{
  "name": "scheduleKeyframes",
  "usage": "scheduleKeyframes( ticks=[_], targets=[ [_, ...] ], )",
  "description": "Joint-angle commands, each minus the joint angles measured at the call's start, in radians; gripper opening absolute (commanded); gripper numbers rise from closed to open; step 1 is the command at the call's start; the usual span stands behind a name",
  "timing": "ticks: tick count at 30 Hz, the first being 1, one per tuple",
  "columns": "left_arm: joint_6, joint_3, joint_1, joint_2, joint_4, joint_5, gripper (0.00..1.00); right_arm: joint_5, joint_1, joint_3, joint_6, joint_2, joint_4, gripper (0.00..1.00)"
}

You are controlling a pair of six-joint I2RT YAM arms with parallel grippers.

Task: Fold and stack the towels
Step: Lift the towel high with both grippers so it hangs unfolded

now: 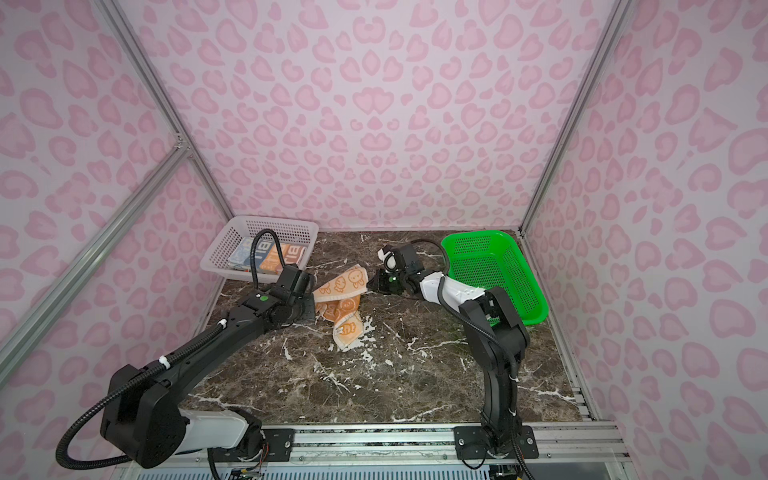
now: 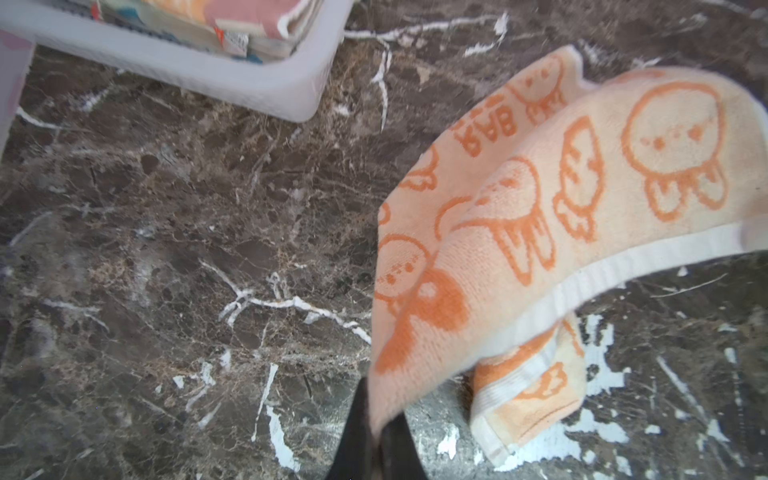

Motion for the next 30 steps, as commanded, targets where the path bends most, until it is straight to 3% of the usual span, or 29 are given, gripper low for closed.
scheduleKeyframes(
  ticks=[1, 12, 17, 23, 30],
  targets=[
    [0.044, 0.106, 0.003, 0.004, -0.03, -0.045, 0.03, 0.045, -0.006, 0.053, -0.075, -0.062, -0.103, 0.0],
    [0.213, 0.579, 0.009, 0.111, -0.087, -0.049, 0.03, 0.072, -0.072, 0.307, -0.153, -0.204, -0.306, 0.0],
    [0.284, 0.759, 0.009, 0.135, -0.119, 0.016, 0.03, 0.088, -0.082, 0.357, -0.184, -0.283, -0.36, 0.0],
    [0.346, 0.804, -0.014, 0.064, -0.115, 0.101, 0.02, 0.108, -0.083, 0.3, -0.219, -0.431, -0.354, 0.0],
    [0.388, 0.711, -0.15, -0.111, -0.108, 0.108, 0.02, 0.076, -0.07, 0.218, -0.292, -0.601, -0.389, 0.0]
  ],
)
